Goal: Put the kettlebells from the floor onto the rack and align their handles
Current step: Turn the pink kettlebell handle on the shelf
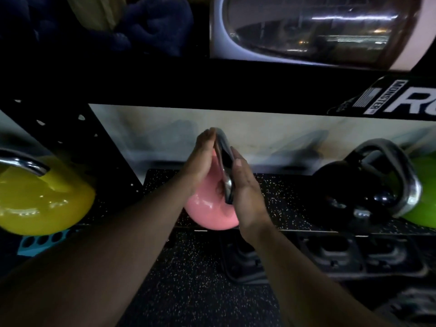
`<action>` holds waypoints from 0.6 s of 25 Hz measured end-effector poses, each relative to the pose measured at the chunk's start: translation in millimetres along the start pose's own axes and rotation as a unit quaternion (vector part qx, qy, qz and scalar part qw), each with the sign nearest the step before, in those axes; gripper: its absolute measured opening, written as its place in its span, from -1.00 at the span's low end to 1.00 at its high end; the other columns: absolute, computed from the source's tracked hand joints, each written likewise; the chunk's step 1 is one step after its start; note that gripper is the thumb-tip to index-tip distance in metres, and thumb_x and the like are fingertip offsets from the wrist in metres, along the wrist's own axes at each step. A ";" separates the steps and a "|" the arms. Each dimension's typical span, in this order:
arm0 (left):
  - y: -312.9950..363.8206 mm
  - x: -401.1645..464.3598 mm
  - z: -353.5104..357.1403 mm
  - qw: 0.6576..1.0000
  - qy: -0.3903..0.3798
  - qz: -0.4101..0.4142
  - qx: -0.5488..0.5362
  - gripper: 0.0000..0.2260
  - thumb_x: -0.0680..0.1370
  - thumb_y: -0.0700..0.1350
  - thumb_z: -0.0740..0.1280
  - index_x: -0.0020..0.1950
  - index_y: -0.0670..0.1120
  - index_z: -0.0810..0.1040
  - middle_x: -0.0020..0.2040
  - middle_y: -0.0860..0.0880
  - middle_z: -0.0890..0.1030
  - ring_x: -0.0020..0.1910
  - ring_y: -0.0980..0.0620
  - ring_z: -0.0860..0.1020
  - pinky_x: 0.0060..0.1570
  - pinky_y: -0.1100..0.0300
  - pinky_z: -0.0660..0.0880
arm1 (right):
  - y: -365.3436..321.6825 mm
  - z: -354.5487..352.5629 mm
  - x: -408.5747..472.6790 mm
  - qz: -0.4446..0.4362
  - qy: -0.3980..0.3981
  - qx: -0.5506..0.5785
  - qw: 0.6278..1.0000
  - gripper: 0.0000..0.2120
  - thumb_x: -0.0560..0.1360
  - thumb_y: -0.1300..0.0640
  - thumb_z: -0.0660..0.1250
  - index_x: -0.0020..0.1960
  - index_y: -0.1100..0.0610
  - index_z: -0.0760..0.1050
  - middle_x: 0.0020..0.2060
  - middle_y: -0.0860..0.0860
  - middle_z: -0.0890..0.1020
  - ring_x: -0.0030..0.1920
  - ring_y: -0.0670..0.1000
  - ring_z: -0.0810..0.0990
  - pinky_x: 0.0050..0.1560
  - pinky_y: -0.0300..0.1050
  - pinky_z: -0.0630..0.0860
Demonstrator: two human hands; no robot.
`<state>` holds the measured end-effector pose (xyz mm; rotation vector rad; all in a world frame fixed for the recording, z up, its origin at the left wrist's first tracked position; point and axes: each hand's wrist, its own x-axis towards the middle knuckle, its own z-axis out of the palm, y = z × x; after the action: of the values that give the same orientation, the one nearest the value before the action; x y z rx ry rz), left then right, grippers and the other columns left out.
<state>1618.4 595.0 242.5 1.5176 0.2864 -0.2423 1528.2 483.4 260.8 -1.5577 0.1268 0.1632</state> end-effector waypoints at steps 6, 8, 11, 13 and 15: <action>-5.4 -9.4 5.4 0.998 -0.014 0.053 0.040 -0.35 0.49 0.44 0.05 0.36 0.05 0.48 0.21 -0.05 0.62 0.21 -0.01 0.58 0.29 -0.03 0.43 | 8.2 9.9 6.3 -0.016 0.024 0.063 0.998 -0.60 0.67 -0.15 0.02 0.48 -0.23 0.33 0.27 -0.25 0.55 0.25 -0.28 0.51 0.18 -0.30 0.47; 3.3 0.2 2.5 0.997 -0.017 0.048 0.050 -0.39 0.54 0.37 0.04 0.40 0.01 0.45 0.31 -0.05 0.56 0.31 -0.01 0.51 0.37 0.01 0.35 | 11.3 20.7 9.9 -0.019 0.023 0.100 0.994 -0.60 0.68 -0.12 0.03 0.50 -0.20 0.30 0.31 -0.23 0.54 0.25 -0.30 0.52 0.14 -0.36 0.49; 7.7 8.5 -6.8 0.997 -0.035 0.023 0.060 -0.36 0.54 0.37 0.04 0.47 0.02 0.39 0.43 -0.12 0.47 0.41 -0.06 0.43 0.45 -0.07 0.26 | 12.2 38.0 13.7 -0.021 0.019 0.113 0.993 -0.60 0.67 -0.15 0.03 0.50 -0.27 0.26 0.44 -0.17 0.44 0.37 -0.21 0.44 0.27 -0.30 0.44; 4.2 7.3 -6.2 0.997 -0.043 0.031 0.054 -0.37 0.57 0.34 0.03 0.48 -0.03 0.37 0.43 -0.18 0.45 0.42 -0.10 0.41 0.46 -0.10 0.26 | 15.1 39.6 14.5 -0.020 0.029 0.145 0.989 -0.61 0.67 -0.14 0.05 0.49 -0.27 0.29 0.44 -0.14 0.45 0.36 -0.16 0.47 0.34 -0.17 0.44; 3.6 5.4 -3.4 0.997 -0.041 0.047 0.051 -0.42 0.61 0.29 0.02 0.48 -0.05 0.37 0.42 -0.17 0.47 0.41 -0.07 0.42 0.45 -0.08 0.27 | 16.1 38.2 14.2 -0.018 0.028 0.180 0.983 -0.60 0.65 -0.14 0.09 0.48 -0.24 0.32 0.43 -0.08 0.48 0.37 -0.08 0.49 0.40 0.01 0.42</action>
<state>1624.6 598.7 244.1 1.6131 0.1394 -0.2460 1538.4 522.0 242.8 -1.2030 0.1636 0.0636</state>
